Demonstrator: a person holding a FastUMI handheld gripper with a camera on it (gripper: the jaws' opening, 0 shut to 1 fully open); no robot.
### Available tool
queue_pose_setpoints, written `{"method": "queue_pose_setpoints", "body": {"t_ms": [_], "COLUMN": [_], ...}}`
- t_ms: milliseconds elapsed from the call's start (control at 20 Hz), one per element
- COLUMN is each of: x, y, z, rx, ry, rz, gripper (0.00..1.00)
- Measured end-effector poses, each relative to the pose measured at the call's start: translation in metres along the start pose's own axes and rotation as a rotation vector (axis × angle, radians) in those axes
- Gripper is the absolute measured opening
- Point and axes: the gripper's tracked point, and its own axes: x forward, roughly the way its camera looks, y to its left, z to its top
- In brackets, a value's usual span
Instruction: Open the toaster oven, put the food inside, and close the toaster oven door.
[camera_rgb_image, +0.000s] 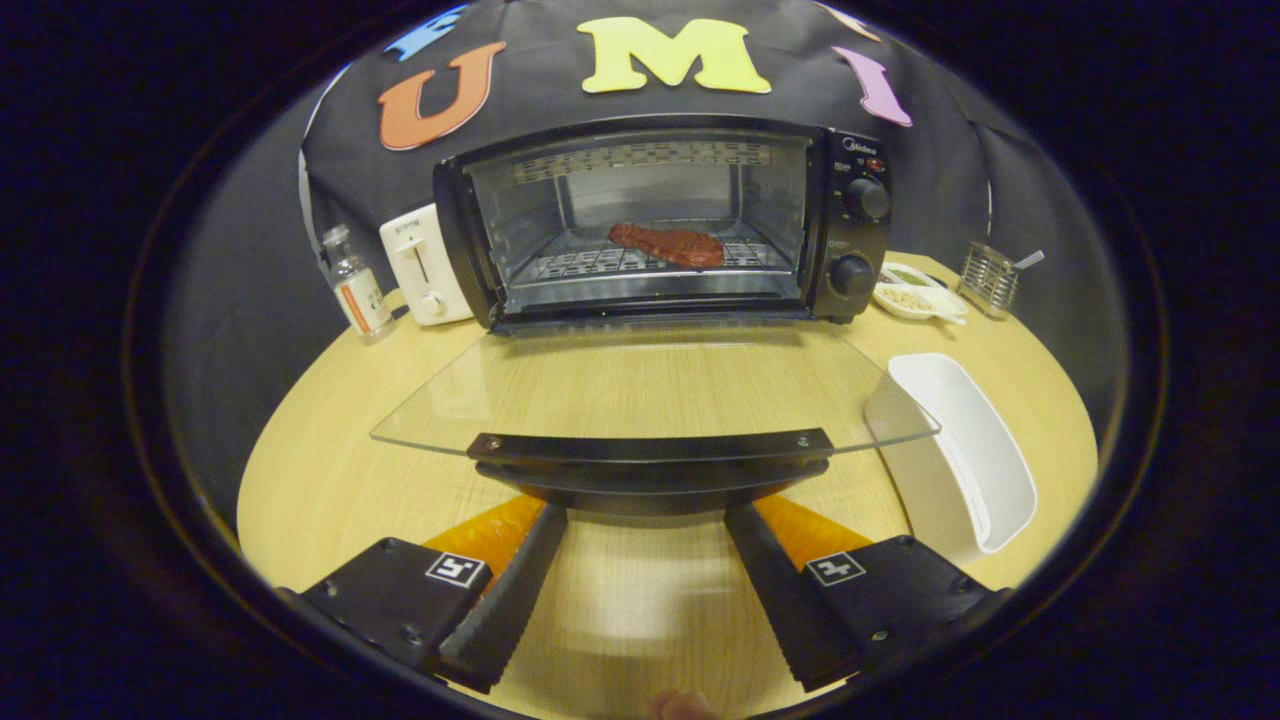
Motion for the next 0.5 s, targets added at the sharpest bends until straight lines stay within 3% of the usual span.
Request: {"method": "queue_pose_setpoints", "body": {"t_ms": [250,500], "x": [-0.002,-0.007], "y": [-0.020,-0.020], "z": [0.029,0.064], "rx": [-0.038,-0.059], "ry": [-0.100,-0.184], "rz": [-0.067,-0.066], "gripper": [1.00,1.00]}}
